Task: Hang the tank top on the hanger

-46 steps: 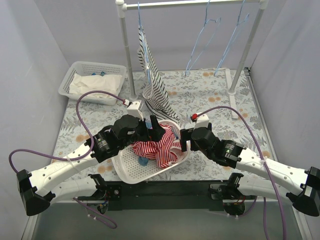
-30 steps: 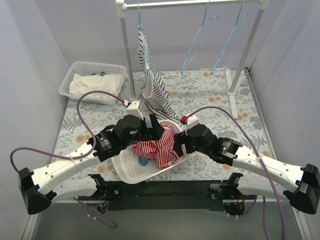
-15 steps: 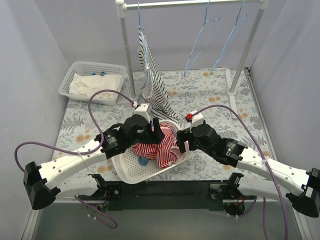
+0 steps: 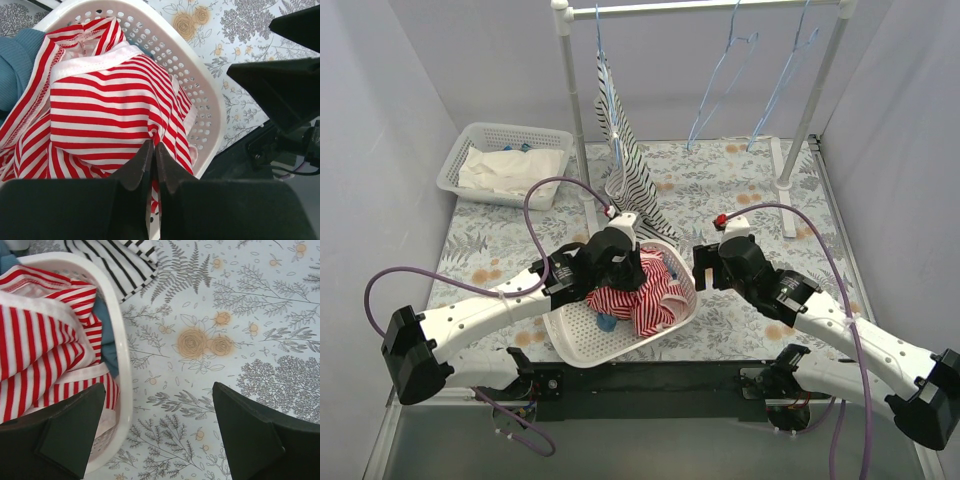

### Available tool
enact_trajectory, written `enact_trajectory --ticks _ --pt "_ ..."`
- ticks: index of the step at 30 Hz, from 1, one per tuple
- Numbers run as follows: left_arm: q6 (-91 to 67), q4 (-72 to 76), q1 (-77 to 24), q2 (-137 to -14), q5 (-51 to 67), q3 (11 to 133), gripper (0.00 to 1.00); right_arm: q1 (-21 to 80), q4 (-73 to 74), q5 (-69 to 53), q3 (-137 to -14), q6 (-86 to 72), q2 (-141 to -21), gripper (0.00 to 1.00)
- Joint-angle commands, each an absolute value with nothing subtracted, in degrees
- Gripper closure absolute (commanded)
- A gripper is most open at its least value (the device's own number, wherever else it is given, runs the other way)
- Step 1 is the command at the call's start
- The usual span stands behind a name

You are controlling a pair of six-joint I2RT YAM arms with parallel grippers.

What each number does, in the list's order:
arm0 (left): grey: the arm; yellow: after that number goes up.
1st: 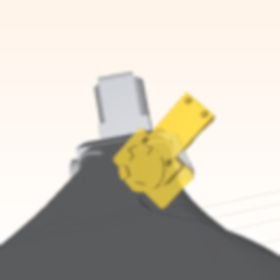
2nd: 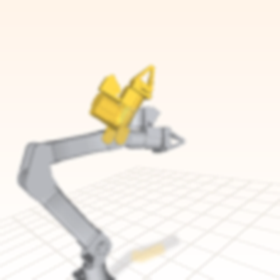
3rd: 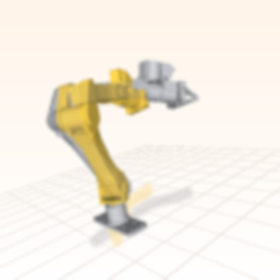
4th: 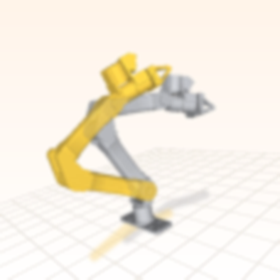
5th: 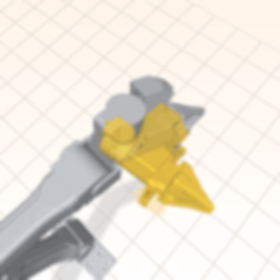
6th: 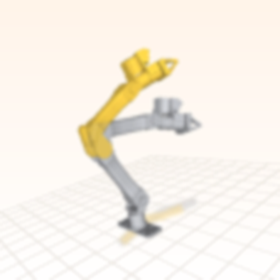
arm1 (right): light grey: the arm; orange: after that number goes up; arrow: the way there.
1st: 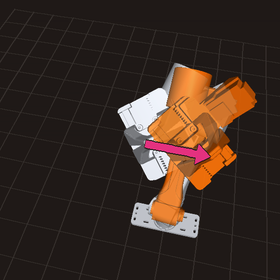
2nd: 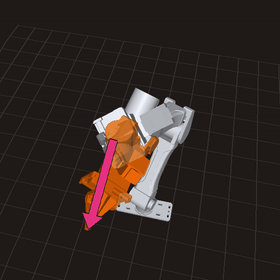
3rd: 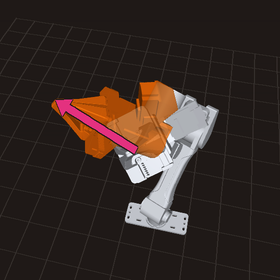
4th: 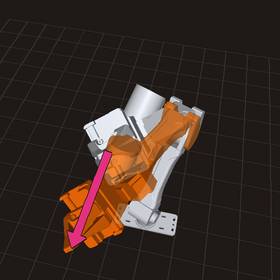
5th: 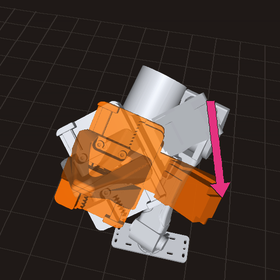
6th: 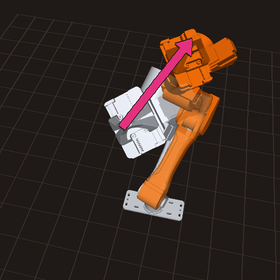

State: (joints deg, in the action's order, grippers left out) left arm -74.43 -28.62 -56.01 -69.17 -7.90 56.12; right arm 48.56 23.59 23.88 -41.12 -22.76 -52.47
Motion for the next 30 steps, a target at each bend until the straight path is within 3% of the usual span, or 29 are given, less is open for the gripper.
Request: enact_trajectory --ticks 1,12,16,30 --pt "-73.4 -30.5 -56.4 -67.8 -8.5 58.4 1.00 43.7 22.3 22.0 -39.4 -23.2 -52.5 0.04" --pt "-70.8 -33.6 -56.3 -58.6 -15.5 68.4 1.00 42.0 18.3 18.3 -35.6 -21.6 -57.9 0.04" --pt "-69.5 -35.4 -56.4 -58.0 -19.9 72.2 1.00 42.6 14.8 9.3 -34.1 -20.0 -59.9 0.07" --pt "-72.1 -37.3 -55.6 -58.9 -38.5 79.7 1.00 62.8 8.0 11.3 -34.5 -26.0 -62.6 0.07"
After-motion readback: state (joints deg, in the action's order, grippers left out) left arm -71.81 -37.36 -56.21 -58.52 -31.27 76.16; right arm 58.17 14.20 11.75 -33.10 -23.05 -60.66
